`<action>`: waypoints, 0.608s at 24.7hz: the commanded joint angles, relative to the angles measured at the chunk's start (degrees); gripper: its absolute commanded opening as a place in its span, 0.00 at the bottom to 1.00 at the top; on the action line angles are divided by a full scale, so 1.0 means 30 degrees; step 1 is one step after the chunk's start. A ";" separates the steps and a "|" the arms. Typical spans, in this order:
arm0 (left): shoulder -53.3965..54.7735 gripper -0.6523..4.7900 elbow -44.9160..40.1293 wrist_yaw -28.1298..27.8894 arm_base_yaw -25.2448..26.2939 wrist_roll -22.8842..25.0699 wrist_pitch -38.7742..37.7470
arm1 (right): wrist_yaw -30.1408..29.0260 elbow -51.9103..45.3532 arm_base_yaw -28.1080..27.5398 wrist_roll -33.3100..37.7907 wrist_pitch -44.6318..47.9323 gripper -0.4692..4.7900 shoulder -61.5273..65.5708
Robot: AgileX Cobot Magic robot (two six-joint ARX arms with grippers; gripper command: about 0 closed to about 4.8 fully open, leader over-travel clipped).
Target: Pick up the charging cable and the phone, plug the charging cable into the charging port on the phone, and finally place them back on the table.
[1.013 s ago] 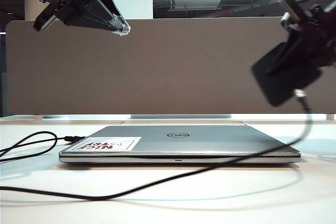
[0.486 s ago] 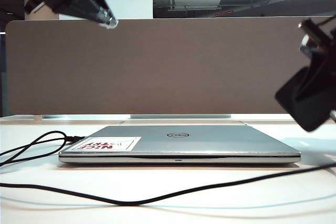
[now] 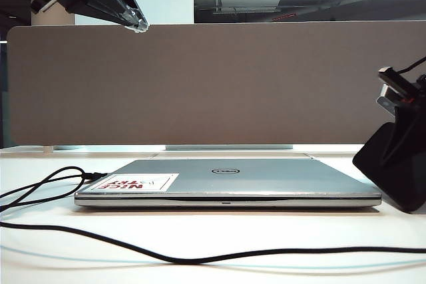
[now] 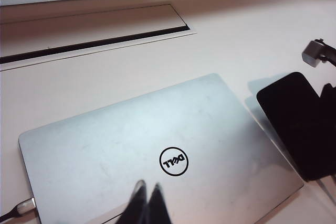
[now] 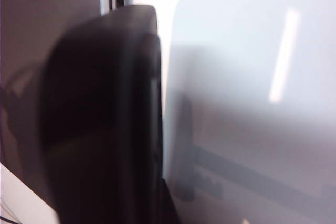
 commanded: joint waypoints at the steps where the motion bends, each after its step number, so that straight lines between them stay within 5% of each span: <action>1: -0.0073 0.11 0.0036 0.0000 -0.0015 0.0080 0.0058 | -0.0109 0.0867 0.0029 -0.0357 0.0277 0.08 0.0277; 10: -0.0073 0.11 0.0036 0.0000 -0.0015 0.0080 0.0058 | 0.0517 0.1399 0.0262 -0.0845 -0.0087 0.09 0.1494; 12: -0.0073 0.11 0.0036 0.0000 -0.0015 0.0087 0.0058 | 0.0648 0.1661 0.0255 -0.0852 -0.0189 0.35 0.1457; 15: -0.0073 0.11 0.0036 0.0000 -0.0015 0.0087 0.0058 | 0.1399 0.2346 0.0240 -0.1013 -0.0772 0.39 0.1413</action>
